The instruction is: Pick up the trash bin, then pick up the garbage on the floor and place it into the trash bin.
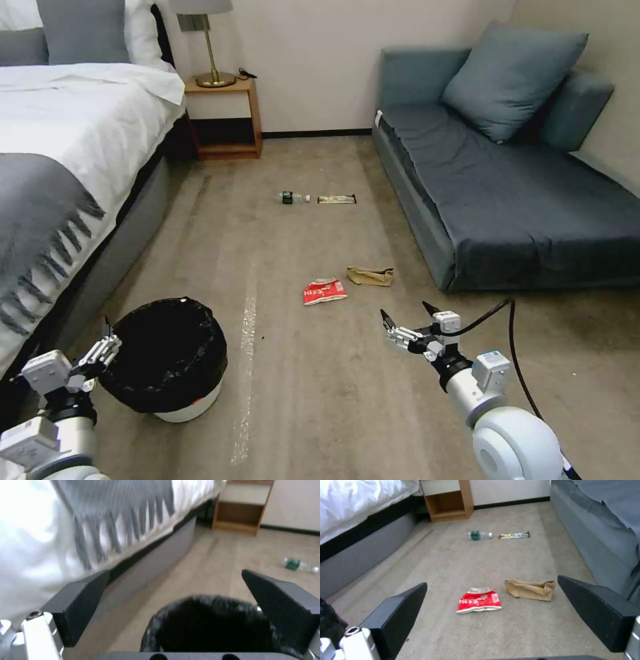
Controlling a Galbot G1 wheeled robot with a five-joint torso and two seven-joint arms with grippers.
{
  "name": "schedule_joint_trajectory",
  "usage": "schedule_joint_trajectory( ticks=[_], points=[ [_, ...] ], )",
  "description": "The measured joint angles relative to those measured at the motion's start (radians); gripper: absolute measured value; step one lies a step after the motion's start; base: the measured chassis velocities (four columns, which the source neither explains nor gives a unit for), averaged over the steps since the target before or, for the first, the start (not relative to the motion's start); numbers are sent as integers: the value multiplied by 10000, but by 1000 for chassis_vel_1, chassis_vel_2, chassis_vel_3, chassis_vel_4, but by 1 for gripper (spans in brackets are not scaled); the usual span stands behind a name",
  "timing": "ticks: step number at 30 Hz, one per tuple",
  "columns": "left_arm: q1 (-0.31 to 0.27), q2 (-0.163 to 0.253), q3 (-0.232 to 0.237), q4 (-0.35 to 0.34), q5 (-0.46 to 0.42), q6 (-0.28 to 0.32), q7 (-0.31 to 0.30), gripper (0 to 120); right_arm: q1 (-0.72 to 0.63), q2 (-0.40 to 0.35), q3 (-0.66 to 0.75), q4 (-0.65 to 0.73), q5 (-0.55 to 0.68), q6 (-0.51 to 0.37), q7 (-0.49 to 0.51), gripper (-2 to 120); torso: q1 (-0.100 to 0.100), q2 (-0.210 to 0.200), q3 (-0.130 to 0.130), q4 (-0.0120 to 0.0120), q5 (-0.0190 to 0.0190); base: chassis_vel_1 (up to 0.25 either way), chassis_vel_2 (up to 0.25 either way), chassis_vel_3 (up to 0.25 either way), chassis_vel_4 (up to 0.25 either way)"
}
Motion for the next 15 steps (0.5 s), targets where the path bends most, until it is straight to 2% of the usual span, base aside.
schedule_joint_trajectory(
  ticks=[1,2,6,7,8,9,10,12,15],
  points=[
    [48,103,-30,-65,-344,276,-128,99,-17,18,12,-35,-11,40,-19,100,0,0,0,0,-1,0,0,0,0],
    [48,103,-30,-65,-344,276,-128,99,-17,18,12,-35,-11,40,-19,100,0,0,0,0,-1,0,0,0,0],
    [77,348,-91,-259,-1816,1310,-482,99,-13,85,41,-77,-18,96,-47,100,0,0,0,0,1,0,0,0,0],
    [77,348,-91,-259,-1816,1310,-482,99,-13,85,41,-77,-18,96,-47,100,0,0,0,0,1,0,0,0,0],
    [18,412,-95,-231,-2287,1589,-583,99,15,108,50,-77,-10,97,-47,100,0,0,0,0,0,0,0,0,0],
    [-111,489,-96,-133,-2846,2011,-720,99,56,131,50,-77,-3,97,-48,100,0,0,0,1,1,0,0,0,0],
    [-111,489,-96,-133,-2846,2011,-720,99,56,131,50,-77,-3,97,-48,100,0,0,0,1,1,0,0,0,0],
    [-464,580,-73,153,-3661,2782,-1087,99,118,159,60,-59,8,74,-48,100,0,0,0,0,0,0,0,0,0],
    [-870,639,-45,675,-4115,3284,-1466,99,130,161,149,-11,72,24,-47,100,0,-1,0,-1,-2,0,0,0,0]
  ],
)
